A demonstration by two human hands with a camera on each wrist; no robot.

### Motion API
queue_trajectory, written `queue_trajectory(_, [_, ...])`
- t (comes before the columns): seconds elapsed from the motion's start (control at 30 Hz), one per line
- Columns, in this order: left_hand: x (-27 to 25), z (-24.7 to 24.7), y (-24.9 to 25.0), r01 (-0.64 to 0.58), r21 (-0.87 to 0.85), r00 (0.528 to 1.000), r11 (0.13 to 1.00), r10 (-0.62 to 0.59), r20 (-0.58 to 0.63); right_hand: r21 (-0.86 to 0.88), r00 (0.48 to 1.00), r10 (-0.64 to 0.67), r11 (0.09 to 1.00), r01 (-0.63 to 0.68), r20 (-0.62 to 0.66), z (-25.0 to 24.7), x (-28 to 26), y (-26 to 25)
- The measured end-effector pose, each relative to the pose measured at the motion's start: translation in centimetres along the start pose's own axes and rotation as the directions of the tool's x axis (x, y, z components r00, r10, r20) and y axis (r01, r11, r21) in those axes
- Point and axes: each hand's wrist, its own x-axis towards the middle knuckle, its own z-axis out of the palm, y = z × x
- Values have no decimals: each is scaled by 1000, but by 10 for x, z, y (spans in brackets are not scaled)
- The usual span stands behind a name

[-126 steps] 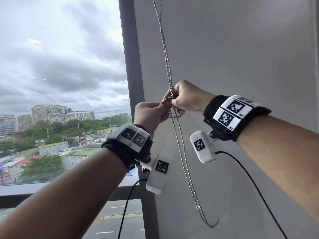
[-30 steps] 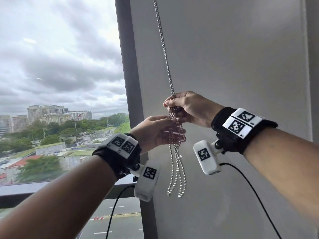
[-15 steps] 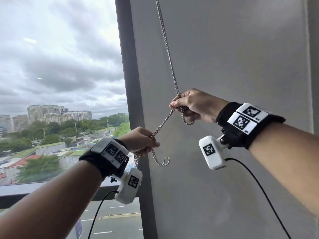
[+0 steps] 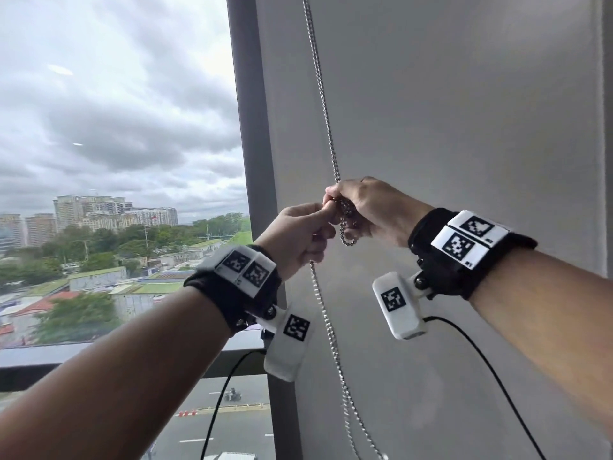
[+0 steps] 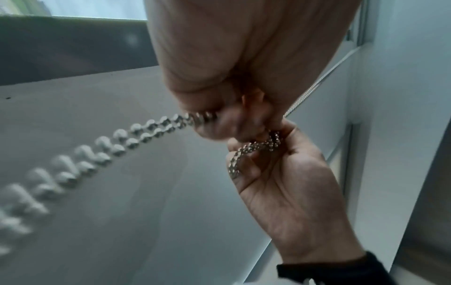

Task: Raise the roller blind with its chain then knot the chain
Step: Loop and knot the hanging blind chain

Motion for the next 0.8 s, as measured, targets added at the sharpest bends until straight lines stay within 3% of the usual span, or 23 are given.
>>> queue_trajectory(0.13, [-4,1,-19,-20,213,999,977,31,-45,-20,1000,14,1000,-15,-27,0,-4,5])
queue_trajectory(0.47, [-9,-2,-5,-67,244,992,967,90,-87,1,999,37,999,-37,-4,0,-13,4])
queue_trajectory(0.63, [-10,-1,-5,-23,95,997,995,29,-65,54,999,34,998,-34,-6,2,-13,4])
queue_trajectory(0.8, [-12,2,-17,-100,256,981,962,138,-134,33,999,32,999,-31,-40,-1,-12,1])
